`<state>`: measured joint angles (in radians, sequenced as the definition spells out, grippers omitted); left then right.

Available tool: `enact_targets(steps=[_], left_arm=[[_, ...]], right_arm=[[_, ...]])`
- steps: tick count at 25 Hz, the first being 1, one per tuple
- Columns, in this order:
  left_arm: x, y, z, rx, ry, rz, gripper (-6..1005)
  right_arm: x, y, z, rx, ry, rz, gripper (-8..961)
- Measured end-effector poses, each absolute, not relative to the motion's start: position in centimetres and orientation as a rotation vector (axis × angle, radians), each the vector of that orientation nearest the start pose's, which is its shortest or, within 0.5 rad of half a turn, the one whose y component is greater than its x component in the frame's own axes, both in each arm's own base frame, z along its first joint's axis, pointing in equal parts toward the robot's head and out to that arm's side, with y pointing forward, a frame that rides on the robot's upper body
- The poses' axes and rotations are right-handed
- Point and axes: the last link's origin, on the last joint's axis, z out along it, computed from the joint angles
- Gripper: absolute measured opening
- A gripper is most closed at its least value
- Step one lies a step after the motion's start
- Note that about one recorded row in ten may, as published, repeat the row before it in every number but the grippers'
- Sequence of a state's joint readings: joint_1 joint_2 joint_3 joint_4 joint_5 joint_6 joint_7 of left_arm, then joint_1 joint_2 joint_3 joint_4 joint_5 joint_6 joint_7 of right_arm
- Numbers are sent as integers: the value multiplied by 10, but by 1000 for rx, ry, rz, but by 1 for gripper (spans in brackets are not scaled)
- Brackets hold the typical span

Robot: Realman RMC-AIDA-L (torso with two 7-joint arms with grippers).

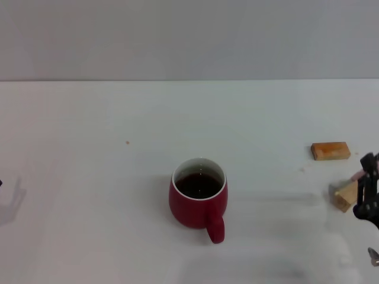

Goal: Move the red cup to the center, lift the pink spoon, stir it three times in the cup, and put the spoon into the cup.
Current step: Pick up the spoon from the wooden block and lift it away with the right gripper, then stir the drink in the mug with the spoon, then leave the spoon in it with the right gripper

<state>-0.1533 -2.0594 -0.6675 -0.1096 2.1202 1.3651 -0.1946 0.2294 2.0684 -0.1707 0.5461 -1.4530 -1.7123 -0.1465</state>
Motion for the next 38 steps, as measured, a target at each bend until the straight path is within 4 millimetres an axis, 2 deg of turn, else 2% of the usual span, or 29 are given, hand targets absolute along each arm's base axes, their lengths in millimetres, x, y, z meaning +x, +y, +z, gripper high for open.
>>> enact_targets(steps=[2,8,17,22,27,38], left_arm=[[-397,219,11,-1448,-613,-612,852],[-396,218,11,-1446,-609,-618,852],[-398,215,11,-1442,-614,-613,852],[-398,214,12,-1434,-614,-615,852],[-398,214,12,-1431,-615,-616,852],[-398,214,12,-1430,-615,-616,852]], right_arm=[[276,196,-56,-1548,449,987,91],[261,195,-58,-1563,426,1075,88],[222,182,-55,-1567,346,1336,88],[206,188,-59,-1616,329,1435,88],[199,201,-70,-1696,358,1439,87],[198,211,-89,-1808,408,1353,86]])
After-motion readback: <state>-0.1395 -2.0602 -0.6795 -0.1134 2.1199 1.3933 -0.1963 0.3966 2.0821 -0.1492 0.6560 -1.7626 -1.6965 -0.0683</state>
